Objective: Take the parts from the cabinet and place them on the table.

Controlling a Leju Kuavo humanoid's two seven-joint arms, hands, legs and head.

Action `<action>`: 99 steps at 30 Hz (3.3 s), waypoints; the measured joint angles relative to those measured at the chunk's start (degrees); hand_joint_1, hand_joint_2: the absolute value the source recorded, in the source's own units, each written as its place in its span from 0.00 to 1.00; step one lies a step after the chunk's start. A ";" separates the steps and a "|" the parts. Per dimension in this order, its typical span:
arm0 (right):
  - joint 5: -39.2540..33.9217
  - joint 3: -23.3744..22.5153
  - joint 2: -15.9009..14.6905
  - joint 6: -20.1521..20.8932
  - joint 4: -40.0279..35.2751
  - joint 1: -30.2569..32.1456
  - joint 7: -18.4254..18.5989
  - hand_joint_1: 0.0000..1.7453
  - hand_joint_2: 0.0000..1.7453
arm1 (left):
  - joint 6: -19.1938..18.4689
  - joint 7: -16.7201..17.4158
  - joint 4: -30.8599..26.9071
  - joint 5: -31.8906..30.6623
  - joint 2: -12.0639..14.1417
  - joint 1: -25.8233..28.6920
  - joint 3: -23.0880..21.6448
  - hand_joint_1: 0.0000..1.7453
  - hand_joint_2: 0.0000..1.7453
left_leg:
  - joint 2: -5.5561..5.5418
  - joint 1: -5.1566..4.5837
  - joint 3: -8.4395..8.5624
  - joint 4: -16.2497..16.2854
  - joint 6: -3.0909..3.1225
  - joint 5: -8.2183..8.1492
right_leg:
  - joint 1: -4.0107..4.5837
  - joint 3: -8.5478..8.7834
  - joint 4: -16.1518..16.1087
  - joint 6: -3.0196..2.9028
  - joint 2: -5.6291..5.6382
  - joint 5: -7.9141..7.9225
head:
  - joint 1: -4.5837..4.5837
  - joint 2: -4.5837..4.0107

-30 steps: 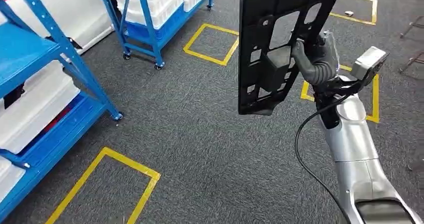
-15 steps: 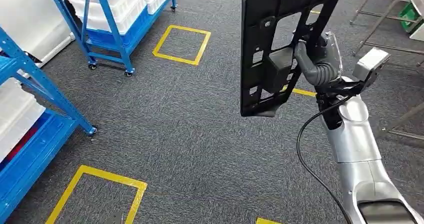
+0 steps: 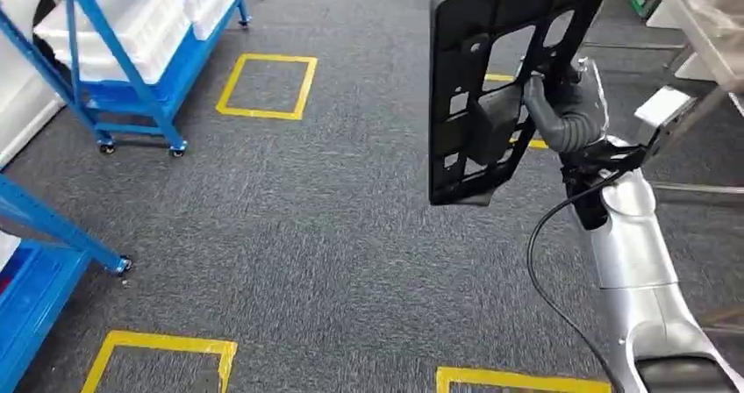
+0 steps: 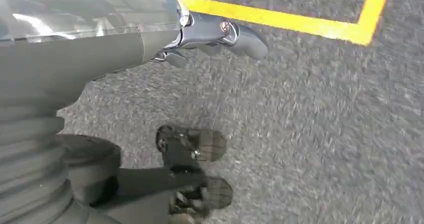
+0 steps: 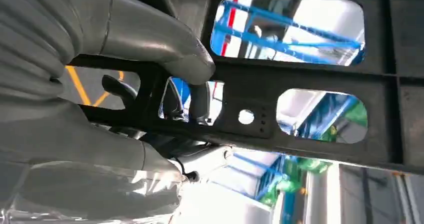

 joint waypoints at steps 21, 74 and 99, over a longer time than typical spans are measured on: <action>1.40 0.02 1.01 -0.96 -1.01 0.60 1.42 1.00 1.00 | 0.17 0.13 -0.02 0.44 0.00 -0.04 -0.24 0.00 1.00 | 2.87 0.20 5.09 -12.39 1.73 7.13 | -0.62 -2.81 4.78 3.00 -2.16 0.21 | 0.04 0.00; 2.89 -1.40 -0.46 -2.01 -1.49 1.37 0.00 1.00 1.00 | -0.85 0.79 -0.02 -0.59 0.22 -0.76 -0.68 0.00 1.00 | -2.01 0.91 3.29 -12.77 1.66 9.13 | -1.02 -0.83 1.70 3.27 5.91 -1.14 | 0.06 0.00; 3.34 -2.16 -0.70 -3.08 -1.86 3.01 -0.11 1.00 1.00 | -0.85 1.92 -0.02 -1.14 0.18 -0.22 -0.79 0.00 1.00 | -4.66 0.69 2.45 -11.69 0.85 9.07 | -0.37 0.64 0.41 0.97 5.43 -0.82 | 0.07 0.00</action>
